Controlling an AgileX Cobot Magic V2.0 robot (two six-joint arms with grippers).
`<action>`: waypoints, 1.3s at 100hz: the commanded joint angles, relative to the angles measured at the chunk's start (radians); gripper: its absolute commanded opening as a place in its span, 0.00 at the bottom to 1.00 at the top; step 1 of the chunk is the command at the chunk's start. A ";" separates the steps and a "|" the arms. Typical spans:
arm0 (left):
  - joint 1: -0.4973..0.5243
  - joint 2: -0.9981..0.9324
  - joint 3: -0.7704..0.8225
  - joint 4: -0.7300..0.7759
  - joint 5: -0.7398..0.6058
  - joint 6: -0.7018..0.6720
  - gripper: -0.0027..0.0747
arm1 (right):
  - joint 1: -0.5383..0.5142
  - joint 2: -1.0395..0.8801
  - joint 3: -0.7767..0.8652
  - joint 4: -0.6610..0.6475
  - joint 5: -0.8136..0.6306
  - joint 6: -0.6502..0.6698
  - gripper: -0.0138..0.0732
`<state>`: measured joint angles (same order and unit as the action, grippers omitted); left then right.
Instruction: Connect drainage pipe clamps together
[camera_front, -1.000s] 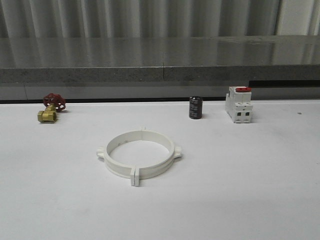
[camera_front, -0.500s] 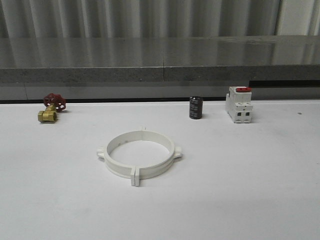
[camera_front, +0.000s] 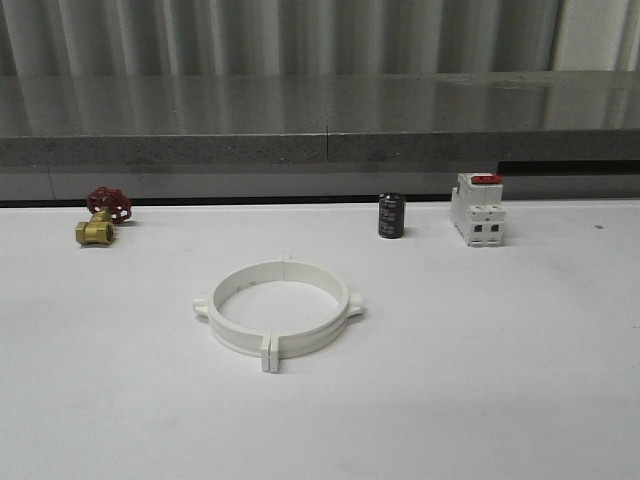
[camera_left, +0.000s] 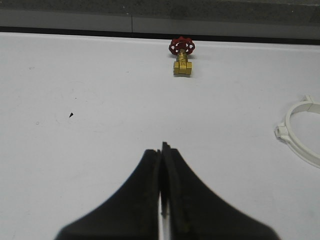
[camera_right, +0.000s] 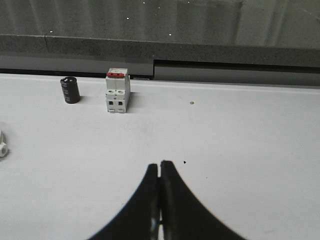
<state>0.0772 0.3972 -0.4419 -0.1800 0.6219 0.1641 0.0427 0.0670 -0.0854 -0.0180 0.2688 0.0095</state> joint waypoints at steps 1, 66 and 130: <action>-0.003 0.007 -0.028 -0.021 -0.068 -0.002 0.01 | 0.000 -0.061 0.030 0.005 -0.117 -0.021 0.08; -0.003 0.007 -0.028 -0.021 -0.067 -0.002 0.01 | 0.000 -0.091 0.096 0.012 -0.242 -0.021 0.08; -0.003 0.007 -0.021 -0.021 -0.072 -0.002 0.01 | 0.000 -0.091 0.096 0.012 -0.242 -0.021 0.08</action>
<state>0.0772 0.3972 -0.4415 -0.1824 0.6219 0.1646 0.0427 -0.0097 0.0276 -0.0103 0.1157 0.0000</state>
